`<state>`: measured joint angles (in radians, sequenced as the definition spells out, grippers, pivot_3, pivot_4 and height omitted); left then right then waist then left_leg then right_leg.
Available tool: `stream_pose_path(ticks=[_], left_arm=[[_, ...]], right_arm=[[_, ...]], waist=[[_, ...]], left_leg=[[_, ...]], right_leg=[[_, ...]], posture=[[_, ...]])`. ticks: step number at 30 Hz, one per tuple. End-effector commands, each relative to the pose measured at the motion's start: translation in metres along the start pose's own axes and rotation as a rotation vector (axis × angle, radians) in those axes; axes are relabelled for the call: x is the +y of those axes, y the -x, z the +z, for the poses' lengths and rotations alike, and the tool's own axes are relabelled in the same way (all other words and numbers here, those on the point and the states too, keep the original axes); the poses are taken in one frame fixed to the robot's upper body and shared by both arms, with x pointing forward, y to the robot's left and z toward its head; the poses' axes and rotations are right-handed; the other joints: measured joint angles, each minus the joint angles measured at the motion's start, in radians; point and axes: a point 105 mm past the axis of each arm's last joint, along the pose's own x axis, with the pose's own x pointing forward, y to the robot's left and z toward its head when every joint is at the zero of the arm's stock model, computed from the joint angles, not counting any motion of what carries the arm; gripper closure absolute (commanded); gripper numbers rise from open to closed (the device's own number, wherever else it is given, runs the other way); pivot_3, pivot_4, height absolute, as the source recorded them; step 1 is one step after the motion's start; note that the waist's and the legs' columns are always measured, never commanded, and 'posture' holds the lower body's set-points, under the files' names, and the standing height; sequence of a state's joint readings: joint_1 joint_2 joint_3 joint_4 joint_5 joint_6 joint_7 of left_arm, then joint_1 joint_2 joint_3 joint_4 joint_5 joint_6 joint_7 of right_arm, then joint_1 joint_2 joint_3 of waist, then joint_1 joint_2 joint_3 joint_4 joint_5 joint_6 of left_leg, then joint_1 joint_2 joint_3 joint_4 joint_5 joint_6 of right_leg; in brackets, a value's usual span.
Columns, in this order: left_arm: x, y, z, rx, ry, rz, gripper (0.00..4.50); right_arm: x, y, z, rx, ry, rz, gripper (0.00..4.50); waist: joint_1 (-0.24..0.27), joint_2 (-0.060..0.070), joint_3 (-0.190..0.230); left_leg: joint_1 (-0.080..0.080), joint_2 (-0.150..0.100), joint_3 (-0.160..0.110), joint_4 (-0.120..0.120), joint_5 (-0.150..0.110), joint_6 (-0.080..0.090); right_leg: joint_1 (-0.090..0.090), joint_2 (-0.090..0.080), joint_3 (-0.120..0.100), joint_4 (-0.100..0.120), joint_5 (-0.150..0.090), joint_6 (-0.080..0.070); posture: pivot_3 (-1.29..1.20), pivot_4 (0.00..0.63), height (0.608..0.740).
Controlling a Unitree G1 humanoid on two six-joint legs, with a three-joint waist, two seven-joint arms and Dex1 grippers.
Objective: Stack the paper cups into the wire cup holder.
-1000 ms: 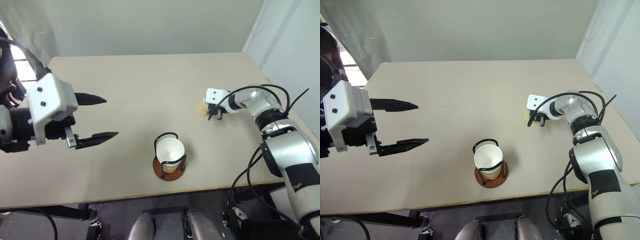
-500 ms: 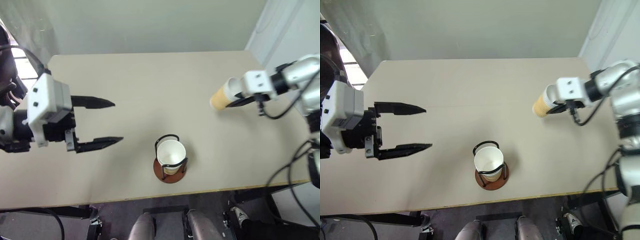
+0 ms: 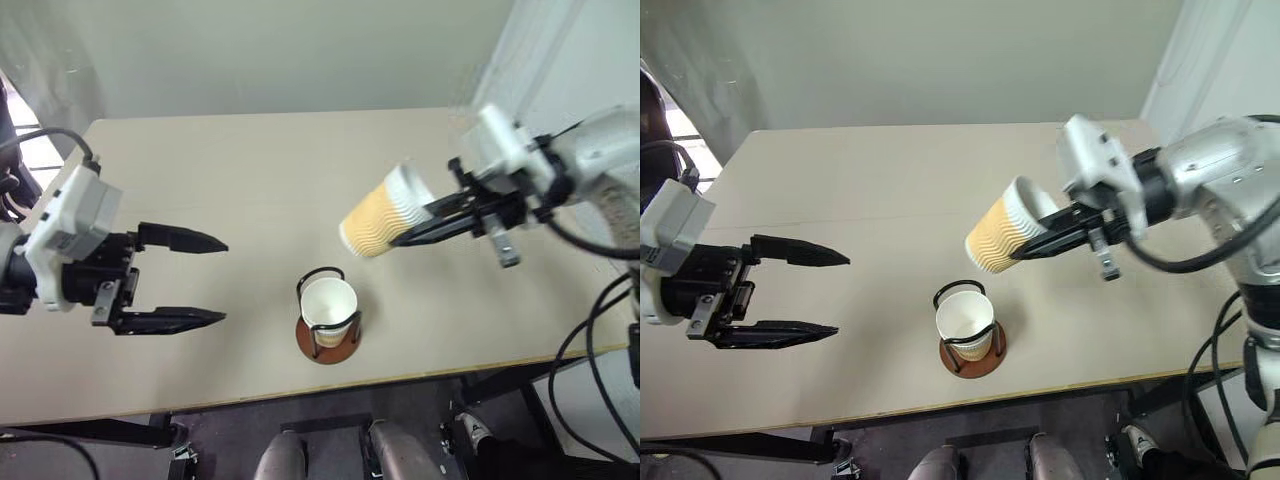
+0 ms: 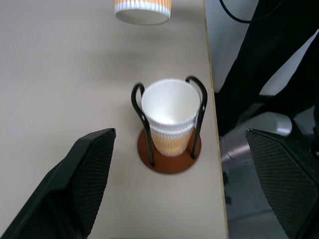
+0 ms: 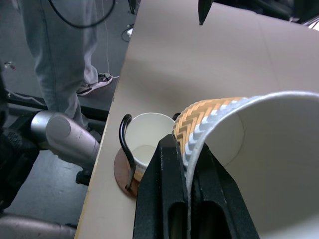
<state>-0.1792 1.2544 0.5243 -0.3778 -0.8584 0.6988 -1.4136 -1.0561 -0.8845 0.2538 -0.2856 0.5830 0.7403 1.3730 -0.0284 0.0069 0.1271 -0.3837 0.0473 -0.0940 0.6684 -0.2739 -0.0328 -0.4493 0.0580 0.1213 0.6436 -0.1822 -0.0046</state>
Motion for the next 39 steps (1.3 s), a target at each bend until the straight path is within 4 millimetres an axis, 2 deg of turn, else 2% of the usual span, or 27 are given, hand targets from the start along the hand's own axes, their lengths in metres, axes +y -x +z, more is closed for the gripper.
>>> stream_pose_path(ticks=[1, 6, 12, 15, 18, 39], left_arm=[[0.002, 0.010, -0.001, 0.024, -0.005, 0.047, 0.00], [0.000, 0.012, -0.004, 0.037, 0.001, 0.058, 0.00], [0.000, 0.012, -0.004, 0.048, -0.003, 0.070, 0.00], [0.000, 0.012, -0.004, 0.052, -0.007, 0.072, 0.00], [-0.001, 0.012, -0.003, 0.051, -0.008, 0.070, 0.00], [0.001, 0.014, -0.002, 0.075, -0.021, 0.060, 0.00]], right_arm=[[-0.003, -0.007, 0.009, 0.018, 0.036, -0.028, 4.49], [0.008, -0.024, 0.013, 0.002, 0.030, 0.054, 4.49], [0.020, -0.035, 0.011, -0.007, 0.003, 0.120, 4.49], [0.021, -0.041, 0.007, -0.014, -0.025, 0.127, 4.49], [0.015, -0.047, -0.010, 0.014, -0.056, 0.095, 4.49], [0.033, -0.054, -0.017, 0.002, -0.099, 0.160, 4.49]], waist=[[0.000, 0.000, 0.000], [0.000, -0.001, 0.000], [0.000, -0.001, -0.001], [0.000, -0.002, -0.001], [0.001, -0.002, -0.001], [0.001, -0.003, -0.002]], left_leg=[[0.000, 0.000, 0.000, 0.000, 0.000, 0.000], [-0.002, 0.003, 0.000, -0.001, -0.001, 0.002], [-0.003, 0.005, 0.000, 0.000, -0.003, 0.002], [-0.002, 0.005, 0.000, 0.000, -0.003, 0.002], [-0.002, 0.006, 0.000, 0.000, -0.003, 0.002], [-0.002, 0.007, -0.001, 0.000, -0.004, 0.003]], right_leg=[[-0.001, 0.000, 0.000, 0.001, 0.000, 0.000], [-0.004, 0.004, -0.001, 0.001, -0.002, -0.004], [-0.004, 0.006, -0.002, 0.001, -0.004, -0.008], [-0.004, 0.006, -0.002, 0.001, -0.005, -0.009], [-0.004, 0.007, -0.002, 0.001, -0.005, -0.009], [-0.003, 0.007, -0.003, 0.002, -0.005, -0.009]], posture=[[0.00, 0.150, 0.740], [0.00, 0.150, 0.740], [0.00, 0.150, 0.740], [0.00, 0.150, 0.740], [0.00, 0.150, 0.740], [0.00, 0.150, 0.740]])
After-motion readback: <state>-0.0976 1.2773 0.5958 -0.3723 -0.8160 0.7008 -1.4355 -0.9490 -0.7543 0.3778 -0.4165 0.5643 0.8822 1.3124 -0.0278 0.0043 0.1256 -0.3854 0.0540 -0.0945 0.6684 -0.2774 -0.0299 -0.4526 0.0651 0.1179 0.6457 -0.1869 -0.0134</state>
